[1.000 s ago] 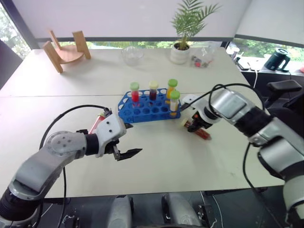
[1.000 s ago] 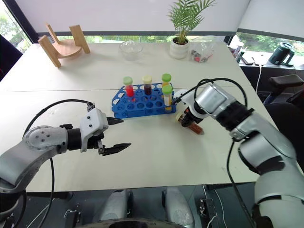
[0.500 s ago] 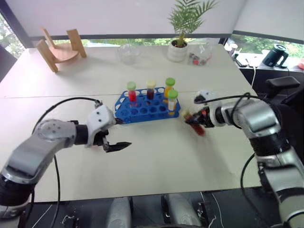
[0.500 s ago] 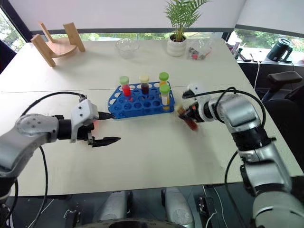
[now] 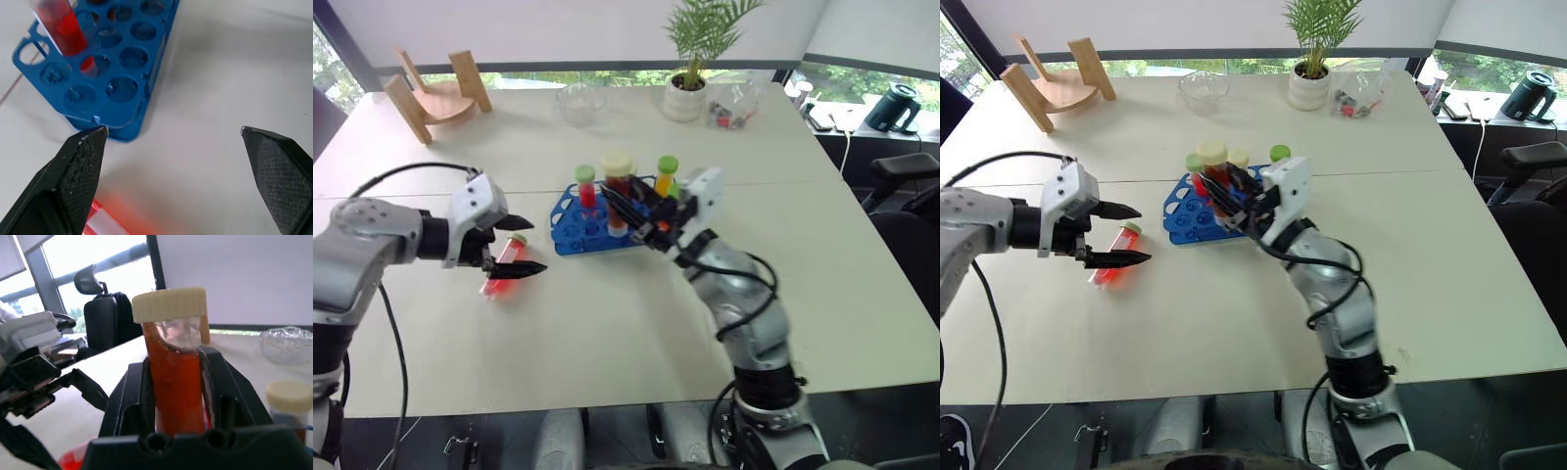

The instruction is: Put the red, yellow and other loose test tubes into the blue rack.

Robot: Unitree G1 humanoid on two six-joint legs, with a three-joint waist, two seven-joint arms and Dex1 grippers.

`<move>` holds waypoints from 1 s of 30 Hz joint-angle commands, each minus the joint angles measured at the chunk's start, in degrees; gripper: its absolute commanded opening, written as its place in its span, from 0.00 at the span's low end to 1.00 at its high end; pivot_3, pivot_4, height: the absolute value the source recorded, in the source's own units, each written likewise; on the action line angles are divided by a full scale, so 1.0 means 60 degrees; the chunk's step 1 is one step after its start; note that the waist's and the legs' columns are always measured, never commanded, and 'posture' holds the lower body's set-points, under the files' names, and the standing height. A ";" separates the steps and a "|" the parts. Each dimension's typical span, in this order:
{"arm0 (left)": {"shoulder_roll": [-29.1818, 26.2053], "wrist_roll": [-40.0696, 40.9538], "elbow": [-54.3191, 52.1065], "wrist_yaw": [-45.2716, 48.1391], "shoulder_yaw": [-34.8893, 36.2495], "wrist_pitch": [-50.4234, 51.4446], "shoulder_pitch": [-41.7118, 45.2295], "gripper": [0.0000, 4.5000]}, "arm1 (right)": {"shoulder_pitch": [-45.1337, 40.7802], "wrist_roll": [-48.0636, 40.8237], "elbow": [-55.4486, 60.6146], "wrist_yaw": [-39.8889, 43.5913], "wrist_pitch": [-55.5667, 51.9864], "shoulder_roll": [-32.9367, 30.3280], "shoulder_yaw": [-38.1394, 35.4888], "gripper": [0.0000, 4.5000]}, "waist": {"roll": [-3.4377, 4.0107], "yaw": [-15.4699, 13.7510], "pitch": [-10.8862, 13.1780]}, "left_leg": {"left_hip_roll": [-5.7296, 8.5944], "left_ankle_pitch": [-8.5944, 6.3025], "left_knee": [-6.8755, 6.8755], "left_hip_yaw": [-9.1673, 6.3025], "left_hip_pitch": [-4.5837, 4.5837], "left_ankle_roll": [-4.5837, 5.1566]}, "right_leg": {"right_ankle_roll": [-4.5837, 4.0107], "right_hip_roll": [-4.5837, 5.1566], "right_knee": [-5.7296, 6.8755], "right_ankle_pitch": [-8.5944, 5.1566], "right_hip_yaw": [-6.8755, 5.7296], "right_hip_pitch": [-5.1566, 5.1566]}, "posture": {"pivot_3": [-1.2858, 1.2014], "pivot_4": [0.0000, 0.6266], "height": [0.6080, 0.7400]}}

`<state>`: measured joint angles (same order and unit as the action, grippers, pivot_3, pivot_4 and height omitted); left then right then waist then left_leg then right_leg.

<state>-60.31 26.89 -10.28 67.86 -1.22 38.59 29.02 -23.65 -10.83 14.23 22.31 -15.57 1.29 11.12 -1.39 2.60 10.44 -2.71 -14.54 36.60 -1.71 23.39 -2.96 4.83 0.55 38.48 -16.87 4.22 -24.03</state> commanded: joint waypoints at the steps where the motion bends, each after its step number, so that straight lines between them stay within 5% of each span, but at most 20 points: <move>1: -0.0242 -0.0009 -0.0196 0.0150 0.0139 0.0144 0.0191 1.00 | -0.0429 0.1185 -0.1565 -0.0819 0.2401 0.0167 0.0097 0.19 | 0.0000 0.0008 0.0000 | 0.0000 0.0002 0.0001 0.0001 0.0000 -0.0004 | 0.0000 0.0000 -0.0002 0.0000 0.0000 0.0000 | 0.52 0.24 1.00; 7: -0.0247 0.0223 -0.0745 0.0008 0.0384 0.0622 0.0062 1.00 | -0.0461 0.1731 -0.2934 -0.1404 0.4028 0.0107 -0.0033 0.19 | -0.0004 0.0005 -0.0001 | 0.0000 0.0005 0.0005 0.0002 0.0003 -0.0009 | 0.0001 0.0002 0.0011 0.0001 0.0005 -0.0002 | 0.52 0.24 1.00; 30: -0.0028 0.0655 -0.1541 -0.0698 0.0501 0.1061 -0.0198 1.00 | -0.1011 0.1862 -0.5516 -0.1642 0.5483 0.0275 -0.0235 0.19 | -0.0003 0.0022 0.0000 | 0.0000 0.0006 0.0069 -0.0004 -0.0003 -0.0009 | -0.0002 -0.0003 0.0104 -0.0001 0.0010 -0.0008 | 0.52 0.24 1.00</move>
<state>-60.08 30.27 -17.78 63.95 -0.64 44.73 27.42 -27.54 0.08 -19.40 12.95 15.35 1.97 10.23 -1.41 2.73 10.44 -2.71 -14.51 37.02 -1.73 23.37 -3.01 4.82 0.53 39.11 -16.87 4.28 -24.08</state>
